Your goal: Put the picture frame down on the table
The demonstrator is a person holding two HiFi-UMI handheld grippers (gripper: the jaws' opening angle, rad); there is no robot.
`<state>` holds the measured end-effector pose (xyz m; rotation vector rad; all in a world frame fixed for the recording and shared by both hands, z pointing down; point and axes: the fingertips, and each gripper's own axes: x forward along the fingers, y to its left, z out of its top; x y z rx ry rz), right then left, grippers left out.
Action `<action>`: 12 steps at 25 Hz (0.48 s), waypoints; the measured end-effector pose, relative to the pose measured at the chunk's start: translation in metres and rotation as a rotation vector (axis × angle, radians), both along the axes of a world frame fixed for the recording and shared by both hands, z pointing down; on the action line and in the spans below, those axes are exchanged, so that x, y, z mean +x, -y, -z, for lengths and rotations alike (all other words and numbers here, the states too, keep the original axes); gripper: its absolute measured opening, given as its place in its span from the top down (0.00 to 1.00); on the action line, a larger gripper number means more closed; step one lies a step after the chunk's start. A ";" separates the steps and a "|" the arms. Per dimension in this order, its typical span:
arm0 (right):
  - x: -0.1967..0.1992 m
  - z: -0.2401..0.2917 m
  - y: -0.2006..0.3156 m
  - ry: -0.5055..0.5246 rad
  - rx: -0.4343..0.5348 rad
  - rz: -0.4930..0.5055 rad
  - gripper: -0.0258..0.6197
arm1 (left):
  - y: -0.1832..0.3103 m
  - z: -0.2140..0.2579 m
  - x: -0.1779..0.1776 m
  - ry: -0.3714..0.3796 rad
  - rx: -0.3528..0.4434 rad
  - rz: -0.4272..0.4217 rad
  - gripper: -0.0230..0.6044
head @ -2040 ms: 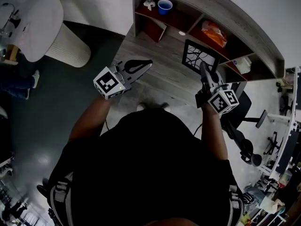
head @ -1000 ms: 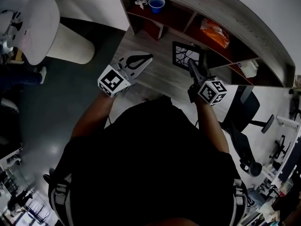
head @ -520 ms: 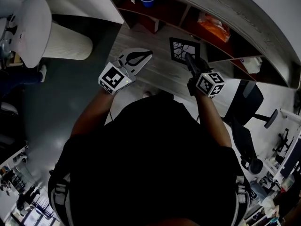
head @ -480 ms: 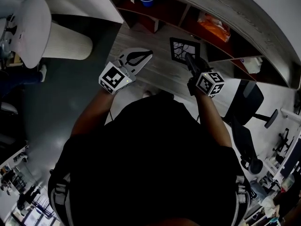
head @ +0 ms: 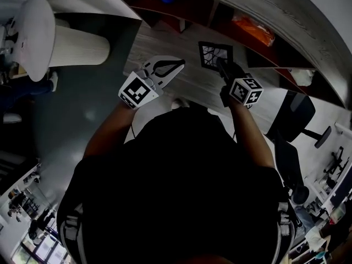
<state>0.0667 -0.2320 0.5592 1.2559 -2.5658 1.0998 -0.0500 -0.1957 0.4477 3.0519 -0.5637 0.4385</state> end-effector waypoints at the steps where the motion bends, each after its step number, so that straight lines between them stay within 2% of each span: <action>1: 0.001 -0.005 0.002 -0.001 -0.005 0.000 0.93 | 0.001 -0.002 0.002 0.004 -0.005 -0.002 0.94; 12: 0.002 -0.056 0.013 -0.035 -0.083 0.002 0.93 | 0.009 -0.024 0.011 0.038 -0.039 -0.002 0.94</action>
